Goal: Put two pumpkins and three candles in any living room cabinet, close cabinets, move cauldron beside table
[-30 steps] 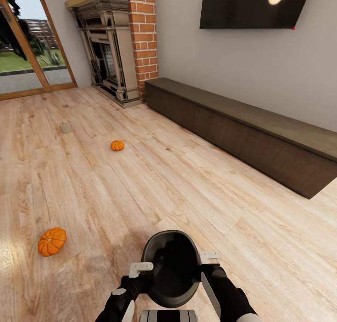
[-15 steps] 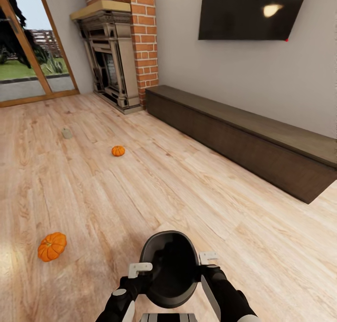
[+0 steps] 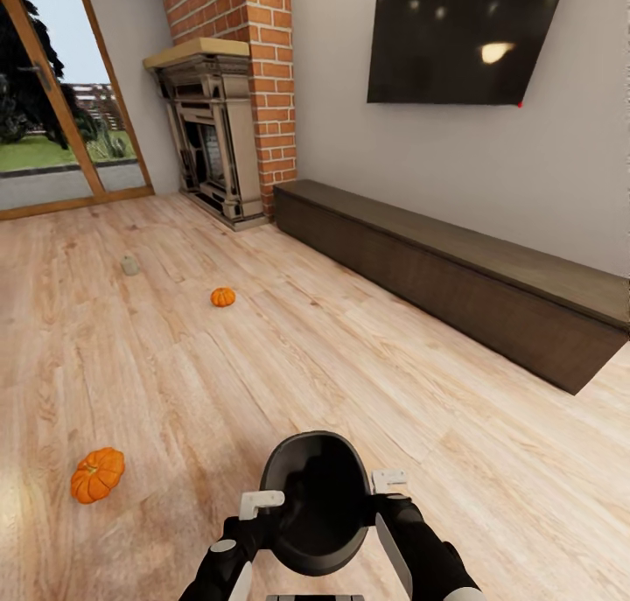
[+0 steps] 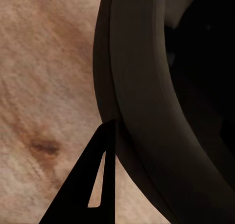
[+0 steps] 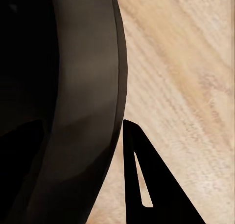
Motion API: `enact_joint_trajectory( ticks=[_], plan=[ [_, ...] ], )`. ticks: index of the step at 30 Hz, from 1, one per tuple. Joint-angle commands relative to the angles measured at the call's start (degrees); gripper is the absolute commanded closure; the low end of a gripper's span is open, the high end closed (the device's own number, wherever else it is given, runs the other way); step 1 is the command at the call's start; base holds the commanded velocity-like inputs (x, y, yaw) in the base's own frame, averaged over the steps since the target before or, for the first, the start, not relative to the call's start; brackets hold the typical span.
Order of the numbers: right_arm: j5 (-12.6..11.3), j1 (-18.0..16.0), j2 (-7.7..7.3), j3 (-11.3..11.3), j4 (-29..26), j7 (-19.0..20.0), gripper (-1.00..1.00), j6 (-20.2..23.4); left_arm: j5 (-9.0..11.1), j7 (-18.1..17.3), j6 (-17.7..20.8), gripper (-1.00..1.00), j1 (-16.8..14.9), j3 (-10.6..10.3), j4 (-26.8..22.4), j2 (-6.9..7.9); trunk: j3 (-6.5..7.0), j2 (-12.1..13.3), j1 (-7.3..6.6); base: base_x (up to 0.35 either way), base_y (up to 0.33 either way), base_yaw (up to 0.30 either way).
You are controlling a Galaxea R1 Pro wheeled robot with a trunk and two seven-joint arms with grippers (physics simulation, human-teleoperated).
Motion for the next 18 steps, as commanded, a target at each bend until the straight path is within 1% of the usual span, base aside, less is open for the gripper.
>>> enact_joint_trajectory(
  ticks=[1, 14, 18],
  plan=[
    [-0.6, 0.0, 0.01, 0.0, 0.0, 0.2, 1.0, 0.0, 0.4, -3.2, -0.1, 1.0, 0.0, -0.1, -0.2, -0.02, 0.23, 0.0, -0.03, 0.0, 0.0, 0.0],
    [-0.6, 0.0, 0.01, 0.0, -0.1, 0.2, 1.0, -0.1, 0.4, -3.2, -0.1, 1.0, 0.0, -0.1, -0.2, -0.02, 3.11, 0.2, -0.36, 0.0, 0.0, 0.0],
    [-0.6, 0.0, 0.01, 0.0, -0.1, 0.2, 1.0, -0.1, 0.4, -3.2, -0.1, 1.0, 0.0, -0.1, -0.2, -0.02, 3.12, 0.2, -0.36, 0.0, 0.0, 0.011]
  ],
)
